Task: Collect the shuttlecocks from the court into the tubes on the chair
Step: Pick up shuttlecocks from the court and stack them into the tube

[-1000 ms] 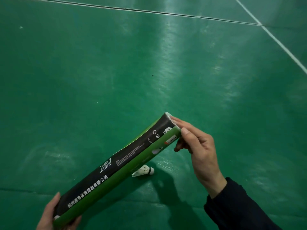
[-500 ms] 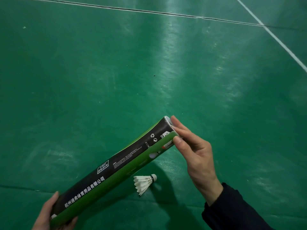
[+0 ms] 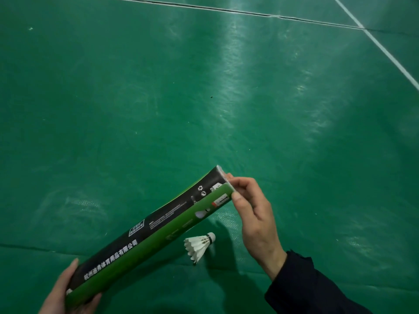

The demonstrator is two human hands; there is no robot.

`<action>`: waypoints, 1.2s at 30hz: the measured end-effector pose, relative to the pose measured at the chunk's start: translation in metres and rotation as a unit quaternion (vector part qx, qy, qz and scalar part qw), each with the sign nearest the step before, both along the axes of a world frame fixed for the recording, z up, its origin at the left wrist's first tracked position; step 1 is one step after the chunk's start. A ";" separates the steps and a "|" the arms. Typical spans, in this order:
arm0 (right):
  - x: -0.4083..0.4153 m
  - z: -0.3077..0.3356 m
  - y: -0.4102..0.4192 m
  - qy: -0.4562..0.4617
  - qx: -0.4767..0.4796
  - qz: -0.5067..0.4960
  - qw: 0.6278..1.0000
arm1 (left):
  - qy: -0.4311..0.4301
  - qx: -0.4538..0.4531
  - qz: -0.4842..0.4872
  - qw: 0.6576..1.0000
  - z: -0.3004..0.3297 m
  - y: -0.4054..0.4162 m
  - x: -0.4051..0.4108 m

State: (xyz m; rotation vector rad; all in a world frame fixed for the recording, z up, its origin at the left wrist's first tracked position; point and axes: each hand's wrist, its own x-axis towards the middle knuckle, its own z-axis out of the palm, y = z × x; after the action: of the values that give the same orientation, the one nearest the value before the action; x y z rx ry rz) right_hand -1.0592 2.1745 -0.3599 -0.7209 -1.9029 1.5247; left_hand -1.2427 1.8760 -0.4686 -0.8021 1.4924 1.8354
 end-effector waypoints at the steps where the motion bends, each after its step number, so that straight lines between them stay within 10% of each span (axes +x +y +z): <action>1: -0.001 0.000 -0.001 -0.019 0.010 -0.019 1.000 | 0.009 0.008 -0.003 1.000 0.002 0.001 -0.001; 15: 0.000 -0.038 0.017 -0.032 -0.175 -0.083 0.980 | 0.055 0.024 0.002 0.998 0.030 0.006 0.004; 22: 0.001 -0.061 0.000 -0.059 -0.272 -0.085 0.957 | 0.065 0.125 0.154 0.978 0.047 0.018 0.011; 31: 0.007 -0.077 -0.043 -0.078 -0.369 0.078 0.923 | 0.100 0.194 0.015 0.976 0.056 0.050 0.015; 34: 0.010 -0.090 -0.028 -0.186 -0.103 0.136 0.968 | 0.159 0.168 -0.006 0.973 0.056 0.040 0.002; 36: 0.010 -0.108 -0.021 -0.304 0.192 0.264 0.895 | 0.206 0.105 -0.010 0.973 0.058 0.034 -0.008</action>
State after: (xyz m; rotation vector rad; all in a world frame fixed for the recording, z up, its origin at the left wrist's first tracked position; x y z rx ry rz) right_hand -1.0493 2.1539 -0.4679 -0.5582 -2.9629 1.2070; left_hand -1.2506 1.9099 -0.4101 -0.3134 1.5043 2.1922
